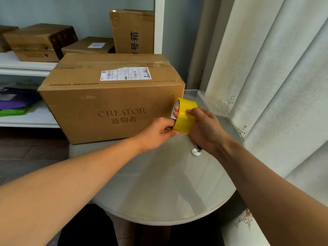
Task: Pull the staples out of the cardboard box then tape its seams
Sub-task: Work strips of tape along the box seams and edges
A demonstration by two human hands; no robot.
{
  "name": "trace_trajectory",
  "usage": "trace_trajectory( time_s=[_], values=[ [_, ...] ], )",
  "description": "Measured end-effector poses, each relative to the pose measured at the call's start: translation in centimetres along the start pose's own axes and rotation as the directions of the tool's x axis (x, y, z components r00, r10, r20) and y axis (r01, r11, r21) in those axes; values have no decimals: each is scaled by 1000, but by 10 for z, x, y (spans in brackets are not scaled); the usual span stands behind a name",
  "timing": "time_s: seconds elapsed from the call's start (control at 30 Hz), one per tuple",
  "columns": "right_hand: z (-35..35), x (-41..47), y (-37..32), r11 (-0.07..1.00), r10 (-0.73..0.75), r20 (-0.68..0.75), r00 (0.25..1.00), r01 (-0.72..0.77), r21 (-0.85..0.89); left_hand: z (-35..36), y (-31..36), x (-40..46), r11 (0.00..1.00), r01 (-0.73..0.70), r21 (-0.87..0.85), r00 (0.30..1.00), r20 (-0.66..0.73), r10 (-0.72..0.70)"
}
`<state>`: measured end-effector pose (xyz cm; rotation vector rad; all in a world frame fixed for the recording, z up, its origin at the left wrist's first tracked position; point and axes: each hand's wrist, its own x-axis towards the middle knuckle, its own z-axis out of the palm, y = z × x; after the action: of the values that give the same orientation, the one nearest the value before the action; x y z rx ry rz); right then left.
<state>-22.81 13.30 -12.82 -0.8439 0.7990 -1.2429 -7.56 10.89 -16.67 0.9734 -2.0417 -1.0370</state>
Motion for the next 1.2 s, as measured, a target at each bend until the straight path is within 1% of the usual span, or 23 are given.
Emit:
trace_trajectory(
  time_s=[0.1, 0.23, 0.3, 0.4, 0.43, 0.47, 0.5, 0.53, 0.57, 0.6, 0.63, 0.67, 0.7, 0.73, 0.77, 0.8, 0.83, 0.87, 0.93, 1.03, 1.2],
  values=[
    [-1, 0, 2, 1000, -5, -56, 998, 4, -14, 0, 0, 1, 1000, -6, 12, 1000, 15, 6],
    [-5, -2, 0, 999, 7, -63, 998, -4, 51, -2, -1, 3, 999, -12, 47, 1000, 10, 12],
    [-3, -2, 2, 993, 10, -57, 998, -3, 120, -5, 1, 4, 998, -9, 66, 1000, 9, 8],
    [-4, 0, 4, 957, 17, -70, 997, 4, 290, -9, 5, 6, 993, -25, 116, 1000, 6, 25],
    [-6, 0, 2, 940, 29, -32, 999, -17, 342, -10, 6, 6, 986, -50, 157, 999, -3, 51],
    [-9, 1, 1, 933, 50, 26, 998, -56, 356, -11, 8, 6, 977, -72, 199, 997, -5, 75],
    [-10, 2, -1, 946, 90, 78, 993, -109, 304, -11, 9, 6, 968, -79, 237, 997, -3, 82],
    [-11, 4, -1, 968, 138, 86, 987, -153, 201, -12, 10, 7, 963, -70, 262, 998, 10, 70],
    [-11, 7, 0, 980, 182, 15, 983, -183, 75, -12, 11, 8, 963, -56, 263, 998, 31, 49],
    [-12, 9, 2, 974, 214, -113, 970, -221, -52, -11, 13, 10, 968, -40, 249, 998, 58, 26],
    [-13, 9, 4, 953, 223, -258, 940, -265, -144, -10, 15, 11, 972, -29, 232, 997, 82, 10],
    [-13, 8, 7, 931, 180, -396, 901, -286, -225, -9, 19, 12, 976, -22, 218, 995, 96, 1],
    [-13, 7, 8, 907, 113, -469, 876, -283, -311, -7, 22, 12, 979, -16, 203, 995, 102, -5],
    [-16, 6, 9, 876, 37, -475, 879, -257, -408, -6, 26, 12, 985, -2, 172, 995, 102, -16],
    [-19, 6, 11, 847, -7, -426, 905, -221, -484, -5, 28, 11, 992, 15, 127, 994, 102, -28],
    [-20, 3, 14, 830, -5, -346, 938, -189, -525, -4, 30, 10, 996, 29, 84, 994, 102, -38],
    [-19, 2, 16, 823, 28, -286, 958, -185, -537, -3, 29, 9, 998, 47, 52, 993, 103, -52],
    [-20, 0, 19, 815, 65, -269, 961, -206, -541, 0, 28, 8, 997, 70, 30, 991, 109, -72],
    [-21, -1, 23, 810, 102, -282, 954, -244, -533, 4, 23, 5, 992, 127, -12, 983, 138, -124],
    [-25, 0, 27, 819, 119, -332, 936, -281, -499, 4, 14, -2, 966, 210, -153, 964, 198, -179],
    [-29, 3, 24, 816, 147, -334, 931, -305, -491, 1, 3, -7, 915, 304, -266, 935, 266, -233]
  ],
)
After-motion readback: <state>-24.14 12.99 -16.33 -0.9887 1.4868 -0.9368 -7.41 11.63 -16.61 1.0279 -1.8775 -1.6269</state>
